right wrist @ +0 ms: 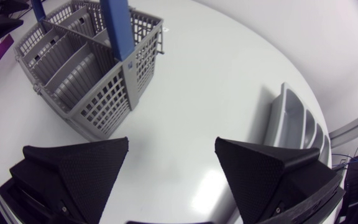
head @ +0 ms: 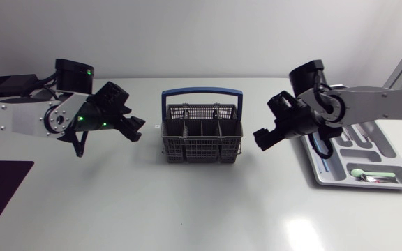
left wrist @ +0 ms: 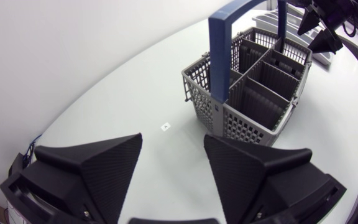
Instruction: Unload the cutlery basket into the drawer organizer.
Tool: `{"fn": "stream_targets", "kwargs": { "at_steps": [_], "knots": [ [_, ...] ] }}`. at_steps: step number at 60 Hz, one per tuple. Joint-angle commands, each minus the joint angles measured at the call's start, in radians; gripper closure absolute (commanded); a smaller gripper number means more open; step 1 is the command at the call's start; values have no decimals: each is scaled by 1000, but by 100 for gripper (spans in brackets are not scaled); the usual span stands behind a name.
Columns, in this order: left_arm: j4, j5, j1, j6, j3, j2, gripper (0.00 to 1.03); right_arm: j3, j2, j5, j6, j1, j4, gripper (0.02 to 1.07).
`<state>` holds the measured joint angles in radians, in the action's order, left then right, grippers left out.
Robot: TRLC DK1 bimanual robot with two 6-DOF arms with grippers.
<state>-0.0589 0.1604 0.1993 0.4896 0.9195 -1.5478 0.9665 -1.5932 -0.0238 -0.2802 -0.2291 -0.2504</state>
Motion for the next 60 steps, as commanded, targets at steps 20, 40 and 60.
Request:
{"fn": "stream_targets", "kwargs": {
  "at_steps": [20,40,60],
  "knots": [
    [-2,13,-109,-60,-180,368,4,-150,409,42,-96,174,-32,7],
    [11,11,-175,-92,-298,561,4,-299,593,-96,-88,387,-12,7],
    [51,2,-78,-89,-441,815,4,-417,802,-143,-96,428,-12,7]
  ]
}}
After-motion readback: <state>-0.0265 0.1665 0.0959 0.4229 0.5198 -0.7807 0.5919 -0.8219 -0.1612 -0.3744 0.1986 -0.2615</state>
